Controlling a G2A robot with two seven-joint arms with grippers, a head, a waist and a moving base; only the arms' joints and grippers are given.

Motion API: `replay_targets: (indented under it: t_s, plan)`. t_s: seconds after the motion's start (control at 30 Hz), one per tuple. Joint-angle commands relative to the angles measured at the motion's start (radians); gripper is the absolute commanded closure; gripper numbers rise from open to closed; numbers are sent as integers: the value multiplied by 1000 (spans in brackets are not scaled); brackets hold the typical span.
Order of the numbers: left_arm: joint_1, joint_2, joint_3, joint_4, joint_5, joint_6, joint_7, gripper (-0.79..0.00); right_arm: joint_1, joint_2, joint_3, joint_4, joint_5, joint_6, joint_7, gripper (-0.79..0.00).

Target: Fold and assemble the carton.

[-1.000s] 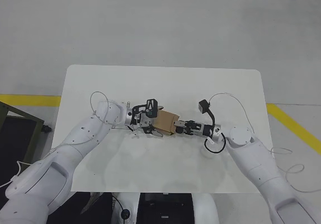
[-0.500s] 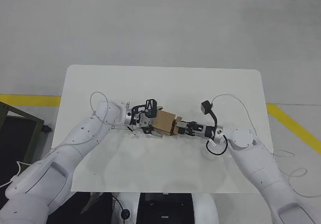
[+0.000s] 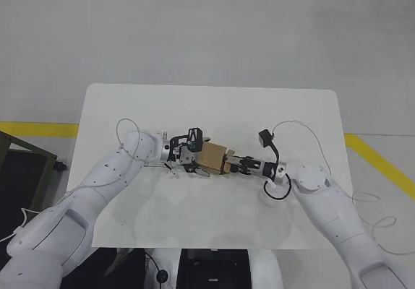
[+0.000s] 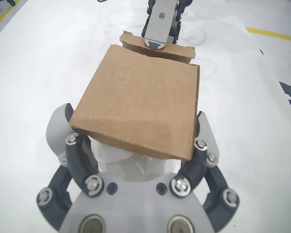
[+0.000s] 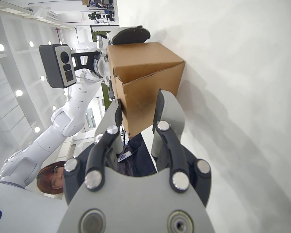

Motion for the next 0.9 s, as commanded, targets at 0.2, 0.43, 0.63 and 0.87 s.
replay_targets:
  t_s: [0.2, 0.43, 0.63, 0.87]
  plan:
    - [2, 2, -2, -3, 2, 2, 2, -785, 0, -1, -5, -21, -28, 20, -22, -240]
    - [2, 3, -3, -5, 4, 1, 5, -785, -4, -2, -7, -44, -45, 29, -30, -237]
    - [3, 5, -4, -9, 6, 0, 8, -785, -6, -1, -10, -67, -73, 49, -42, -237]
    - [4, 5, -4, -12, 5, -1, 8, -785, -5, -3, -17, -83, -100, 69, -54, -237]
